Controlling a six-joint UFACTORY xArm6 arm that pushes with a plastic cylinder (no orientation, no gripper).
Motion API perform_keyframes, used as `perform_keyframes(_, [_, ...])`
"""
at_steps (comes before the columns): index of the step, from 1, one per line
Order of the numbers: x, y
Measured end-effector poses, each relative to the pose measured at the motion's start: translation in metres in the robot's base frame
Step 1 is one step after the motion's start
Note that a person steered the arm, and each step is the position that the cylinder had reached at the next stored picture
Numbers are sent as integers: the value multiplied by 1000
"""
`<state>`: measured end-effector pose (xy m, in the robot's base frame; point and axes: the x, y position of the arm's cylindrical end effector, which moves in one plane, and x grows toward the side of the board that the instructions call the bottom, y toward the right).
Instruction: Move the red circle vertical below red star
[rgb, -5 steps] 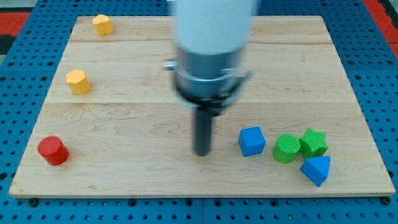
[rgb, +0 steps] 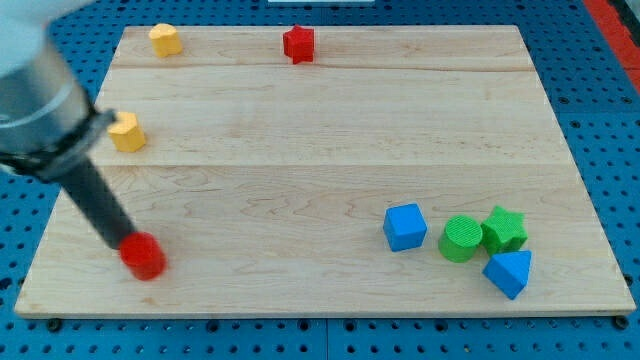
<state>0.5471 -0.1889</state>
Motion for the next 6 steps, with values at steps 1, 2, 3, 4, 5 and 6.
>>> perform_keyframes(1, [4,-47])
perform_keyframes(2, [12,-77])
perform_keyframes(3, [12,-15])
perform_keyframes(4, [39,-9])
perform_keyframes(5, [40,11])
perform_keyframes(6, [21,52])
